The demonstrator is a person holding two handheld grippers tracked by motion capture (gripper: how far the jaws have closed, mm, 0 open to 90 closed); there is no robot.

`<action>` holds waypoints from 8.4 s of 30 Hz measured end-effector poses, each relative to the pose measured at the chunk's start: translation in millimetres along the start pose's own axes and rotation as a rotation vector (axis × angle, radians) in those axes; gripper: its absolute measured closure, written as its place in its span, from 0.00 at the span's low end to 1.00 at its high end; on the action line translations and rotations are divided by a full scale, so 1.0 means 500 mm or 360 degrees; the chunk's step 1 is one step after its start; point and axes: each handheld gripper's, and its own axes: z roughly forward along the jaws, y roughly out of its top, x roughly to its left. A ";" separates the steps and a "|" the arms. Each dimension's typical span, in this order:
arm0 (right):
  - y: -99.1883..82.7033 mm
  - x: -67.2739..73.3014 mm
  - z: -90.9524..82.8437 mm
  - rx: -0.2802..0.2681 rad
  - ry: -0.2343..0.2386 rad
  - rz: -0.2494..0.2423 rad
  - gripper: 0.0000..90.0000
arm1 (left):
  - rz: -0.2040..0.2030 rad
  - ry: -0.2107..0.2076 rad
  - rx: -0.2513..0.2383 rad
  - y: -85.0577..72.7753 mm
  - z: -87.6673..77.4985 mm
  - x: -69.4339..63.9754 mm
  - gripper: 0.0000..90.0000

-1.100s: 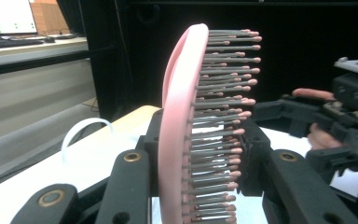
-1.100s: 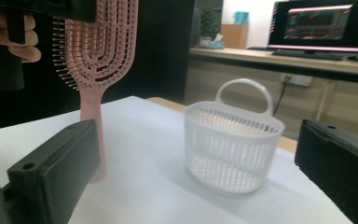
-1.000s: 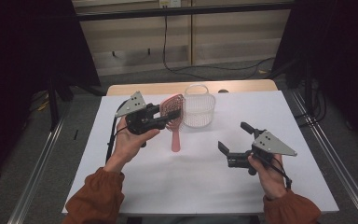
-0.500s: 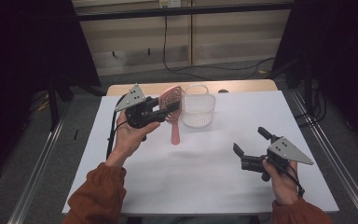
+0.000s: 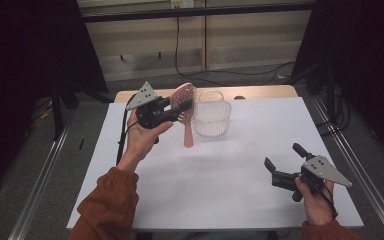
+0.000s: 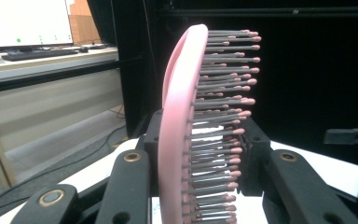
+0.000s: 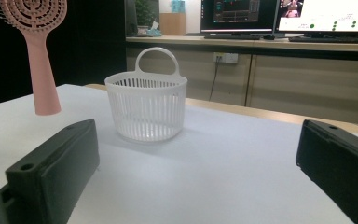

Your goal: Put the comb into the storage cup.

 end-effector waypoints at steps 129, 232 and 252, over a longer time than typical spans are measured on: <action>-0.031 -0.015 -0.029 0.0065 -0.0053 0.0040 0.00 | -0.0020 0.0165 0.0054 -0.101 0.244 0.071 0.71; -0.040 -0.017 -0.018 0.0117 -0.0024 0.0037 0.00 | -0.0008 0.0306 0.0262 -0.136 0.172 0.130 0.03; -0.044 -0.021 -0.017 0.0120 -0.0019 0.0035 0.00 | -0.0012 0.0272 0.0166 -0.125 0.134 0.120 0.02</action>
